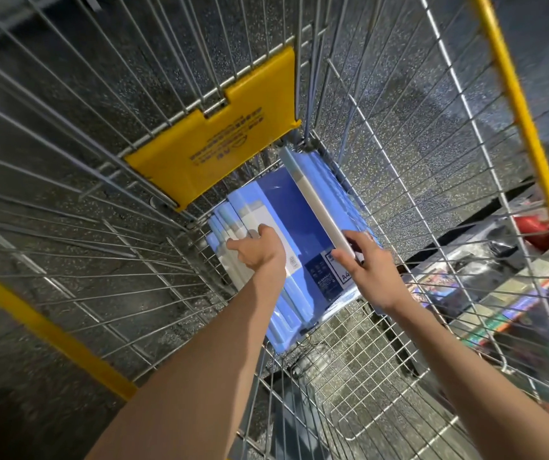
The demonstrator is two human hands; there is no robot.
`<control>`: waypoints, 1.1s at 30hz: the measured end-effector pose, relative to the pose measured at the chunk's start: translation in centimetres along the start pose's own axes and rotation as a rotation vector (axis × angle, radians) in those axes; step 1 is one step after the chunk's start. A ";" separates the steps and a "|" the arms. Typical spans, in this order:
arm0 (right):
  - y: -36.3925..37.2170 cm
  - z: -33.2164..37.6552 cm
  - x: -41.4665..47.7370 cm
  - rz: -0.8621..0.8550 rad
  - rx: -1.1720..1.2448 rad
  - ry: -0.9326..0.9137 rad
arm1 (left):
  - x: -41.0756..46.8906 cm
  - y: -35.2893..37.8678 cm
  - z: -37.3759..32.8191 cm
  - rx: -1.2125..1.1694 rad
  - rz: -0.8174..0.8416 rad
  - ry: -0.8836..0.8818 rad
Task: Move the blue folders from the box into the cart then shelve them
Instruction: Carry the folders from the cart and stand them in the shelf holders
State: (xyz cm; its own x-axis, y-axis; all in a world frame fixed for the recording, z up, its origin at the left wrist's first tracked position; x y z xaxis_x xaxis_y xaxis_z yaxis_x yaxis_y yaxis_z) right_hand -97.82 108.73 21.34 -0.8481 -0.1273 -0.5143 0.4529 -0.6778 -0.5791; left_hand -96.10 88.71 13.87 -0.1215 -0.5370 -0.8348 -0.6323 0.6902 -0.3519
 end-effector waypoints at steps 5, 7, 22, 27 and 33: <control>-0.1 0.0 -0.4 -0.011 0.035 0.031 | -1.3 0.1 -1.4 0.095 0.083 0.053; -0.4 0.2 -0.3 -0.011 0.036 0.049 | -2.9 0.8 -2.2 0.151 0.201 0.107; -2.7 1.5 0.2 0.061 0.353 0.178 | -10.1 7.1 -2.7 0.264 0.776 0.253; -3.0 1.5 -0.2 0.131 0.355 0.213 | -10.9 7.0 -3.1 0.403 0.719 0.277; -4.0 3.2 -2.4 0.150 0.501 0.262 | -13.2 5.2 -5.7 0.452 0.710 0.459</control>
State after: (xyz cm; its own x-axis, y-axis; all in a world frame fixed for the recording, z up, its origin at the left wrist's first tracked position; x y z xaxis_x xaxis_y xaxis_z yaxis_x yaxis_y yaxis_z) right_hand -98.45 109.44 26.91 -0.6597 -0.1085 -0.7437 0.3238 -0.9340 -0.1510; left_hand -102.15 96.59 25.51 -0.7115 0.0068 -0.7026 0.0475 0.9981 -0.0384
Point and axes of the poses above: each hand's wrist, its own x-axis towards the middle knuckle, its own y-axis out of the palm, z = x × y, the point moved 8 cm from there along x, towards the middle knuckle, and after that the axes turned 1 degree about -y, right-handed, at the moved point
